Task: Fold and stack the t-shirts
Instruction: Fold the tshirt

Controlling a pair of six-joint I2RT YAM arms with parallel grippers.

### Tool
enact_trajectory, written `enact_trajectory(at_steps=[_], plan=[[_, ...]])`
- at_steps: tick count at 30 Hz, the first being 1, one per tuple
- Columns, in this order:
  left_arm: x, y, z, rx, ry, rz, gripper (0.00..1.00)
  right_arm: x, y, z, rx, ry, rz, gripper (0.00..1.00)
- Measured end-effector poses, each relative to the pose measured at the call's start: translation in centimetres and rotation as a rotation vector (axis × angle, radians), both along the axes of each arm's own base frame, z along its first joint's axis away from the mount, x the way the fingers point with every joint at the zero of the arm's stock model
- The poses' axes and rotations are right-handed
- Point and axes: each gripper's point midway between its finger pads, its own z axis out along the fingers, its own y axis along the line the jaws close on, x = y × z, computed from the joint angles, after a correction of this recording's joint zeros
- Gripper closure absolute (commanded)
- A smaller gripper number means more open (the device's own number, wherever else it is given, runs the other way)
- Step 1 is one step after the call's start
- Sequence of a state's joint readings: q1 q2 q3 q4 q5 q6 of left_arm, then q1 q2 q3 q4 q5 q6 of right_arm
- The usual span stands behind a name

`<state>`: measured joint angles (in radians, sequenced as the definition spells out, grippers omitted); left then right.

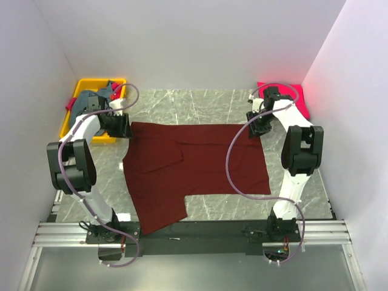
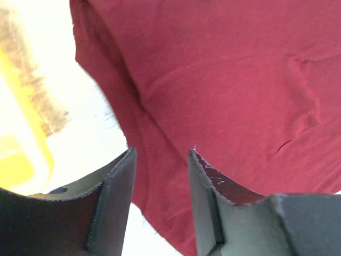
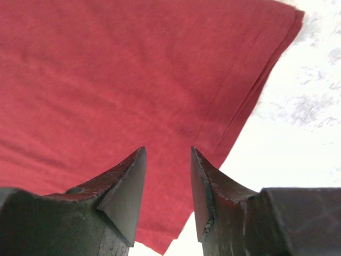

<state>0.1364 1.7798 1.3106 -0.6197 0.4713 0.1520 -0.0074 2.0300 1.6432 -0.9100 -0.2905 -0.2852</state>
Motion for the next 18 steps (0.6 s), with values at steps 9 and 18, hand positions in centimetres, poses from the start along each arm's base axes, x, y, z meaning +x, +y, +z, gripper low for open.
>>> enact_trajectory(at_steps=[9, 18], plan=[[-2.3, -1.4, -2.1, -0.039, 0.056, -0.017, 0.50, -2.3, 0.7, -0.5, 0.033, 0.038, 0.023, 0.57], [-7.4, -2.3, -3.9, -0.038, 0.144, -0.057, 0.53, -4.3, 2.4, -2.3, 0.028, 0.096, 0.075, 0.59]])
